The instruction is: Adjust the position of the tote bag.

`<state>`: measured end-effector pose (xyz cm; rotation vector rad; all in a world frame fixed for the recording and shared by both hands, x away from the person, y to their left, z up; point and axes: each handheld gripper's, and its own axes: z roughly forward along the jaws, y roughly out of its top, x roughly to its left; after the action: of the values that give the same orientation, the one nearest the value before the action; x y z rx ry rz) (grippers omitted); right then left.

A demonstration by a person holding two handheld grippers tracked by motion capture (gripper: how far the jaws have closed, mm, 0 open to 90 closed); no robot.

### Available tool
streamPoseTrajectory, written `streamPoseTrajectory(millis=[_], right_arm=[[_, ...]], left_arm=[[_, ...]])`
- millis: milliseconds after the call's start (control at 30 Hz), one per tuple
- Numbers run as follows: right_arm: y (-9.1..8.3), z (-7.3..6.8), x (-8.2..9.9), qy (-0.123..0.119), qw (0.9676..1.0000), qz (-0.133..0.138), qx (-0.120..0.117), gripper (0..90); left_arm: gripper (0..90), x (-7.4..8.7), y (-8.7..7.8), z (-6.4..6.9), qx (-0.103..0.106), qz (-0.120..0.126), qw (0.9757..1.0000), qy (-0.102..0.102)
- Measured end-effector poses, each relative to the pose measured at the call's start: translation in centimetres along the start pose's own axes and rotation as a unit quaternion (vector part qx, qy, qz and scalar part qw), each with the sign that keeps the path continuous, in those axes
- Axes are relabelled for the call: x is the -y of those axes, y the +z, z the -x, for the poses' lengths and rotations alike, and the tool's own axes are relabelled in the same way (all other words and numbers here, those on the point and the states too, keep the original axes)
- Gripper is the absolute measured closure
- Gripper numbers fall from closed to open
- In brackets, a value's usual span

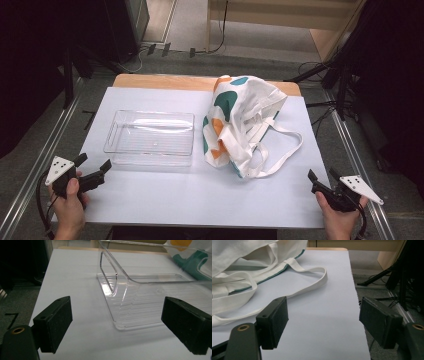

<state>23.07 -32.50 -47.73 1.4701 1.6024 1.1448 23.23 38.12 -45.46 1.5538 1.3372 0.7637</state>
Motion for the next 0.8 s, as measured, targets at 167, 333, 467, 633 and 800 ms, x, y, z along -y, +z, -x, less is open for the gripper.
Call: streamPoseTrajectory(millis=[167,333,467,633,800], right_arm=[[0.08,-0.16,-0.09,-0.006,1.0000,-0.003,0.005,23.5],[-0.05,-0.40,0.29,-0.007,0.9999,-0.004,0.011,24.6],[0.24,-0.77,0.23,-0.013,0.9997,-0.008,0.021,24.9],[0.18,-0.95,0.37,-0.015,0.9997,-0.008,0.017,25.5],[0.32,-0.28,-0.21,0.005,0.9999,-0.014,-0.003,26.6]], left_arm=[[10.7,0.12,-0.09,-0.20,0.007,-0.001,0.9999,-0.010],[10.5,0.23,-0.15,-0.25,0.013,0.003,0.9999,-0.011],[10.5,0.11,0.02,-0.41,0.009,0.001,0.9998,-0.016],[10.5,0.03,0.09,-0.45,0.002,0.001,0.9998,-0.022],[10.5,-0.20,-0.27,-0.49,-0.012,0.004,0.9996,-0.026]])
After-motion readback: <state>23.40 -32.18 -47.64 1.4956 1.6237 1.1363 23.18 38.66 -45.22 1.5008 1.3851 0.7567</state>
